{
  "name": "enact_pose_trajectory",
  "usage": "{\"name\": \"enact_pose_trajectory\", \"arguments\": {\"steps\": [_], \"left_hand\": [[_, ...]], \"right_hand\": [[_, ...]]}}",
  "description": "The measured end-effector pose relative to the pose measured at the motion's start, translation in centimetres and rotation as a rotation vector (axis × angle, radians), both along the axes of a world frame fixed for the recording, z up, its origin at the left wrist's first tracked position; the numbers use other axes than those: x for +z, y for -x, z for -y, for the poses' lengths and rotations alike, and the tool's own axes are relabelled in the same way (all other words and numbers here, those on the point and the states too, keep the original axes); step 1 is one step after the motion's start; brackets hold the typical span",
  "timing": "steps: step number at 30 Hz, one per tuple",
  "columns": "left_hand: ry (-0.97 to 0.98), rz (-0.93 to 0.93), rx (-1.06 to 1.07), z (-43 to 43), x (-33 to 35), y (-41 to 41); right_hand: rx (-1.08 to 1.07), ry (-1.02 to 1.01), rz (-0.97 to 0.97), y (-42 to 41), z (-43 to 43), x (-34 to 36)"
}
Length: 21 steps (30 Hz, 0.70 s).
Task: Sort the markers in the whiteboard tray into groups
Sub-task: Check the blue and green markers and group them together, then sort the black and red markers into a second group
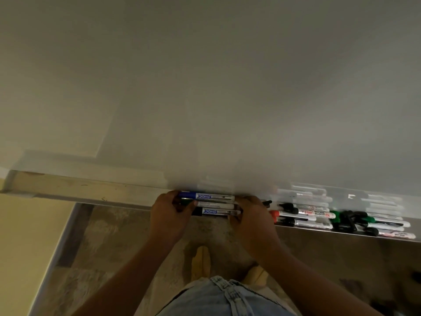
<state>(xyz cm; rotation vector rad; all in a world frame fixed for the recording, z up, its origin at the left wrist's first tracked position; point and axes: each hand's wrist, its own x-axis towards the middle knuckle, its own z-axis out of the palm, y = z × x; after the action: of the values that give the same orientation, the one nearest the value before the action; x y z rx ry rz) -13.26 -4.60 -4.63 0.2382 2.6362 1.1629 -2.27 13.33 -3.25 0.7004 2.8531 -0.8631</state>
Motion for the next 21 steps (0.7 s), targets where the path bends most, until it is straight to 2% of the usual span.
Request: {"name": "enact_pose_trajectory", "arguments": {"steps": [8,15,18,21], "left_hand": [[0.070,-0.024,0.041,1.7,0.2,0.7],[0.057,-0.026,0.081,2.0,0.6,0.2],[0.114,-0.133,0.097,1.8,1.5,-1.2],[0.111,-0.277,-0.061,0.5,3.0,-3.4]], "right_hand": [[-0.002,0.075,0.013,1.2,0.8,-0.4],[-0.028,0.094,-0.032,-1.7,-2.2,2.1],[-0.068,0.081,-0.036,-4.3,-5.0,3.7],[-0.137,0.047,-0.095,-7.1,-8.6,4.9]]}}
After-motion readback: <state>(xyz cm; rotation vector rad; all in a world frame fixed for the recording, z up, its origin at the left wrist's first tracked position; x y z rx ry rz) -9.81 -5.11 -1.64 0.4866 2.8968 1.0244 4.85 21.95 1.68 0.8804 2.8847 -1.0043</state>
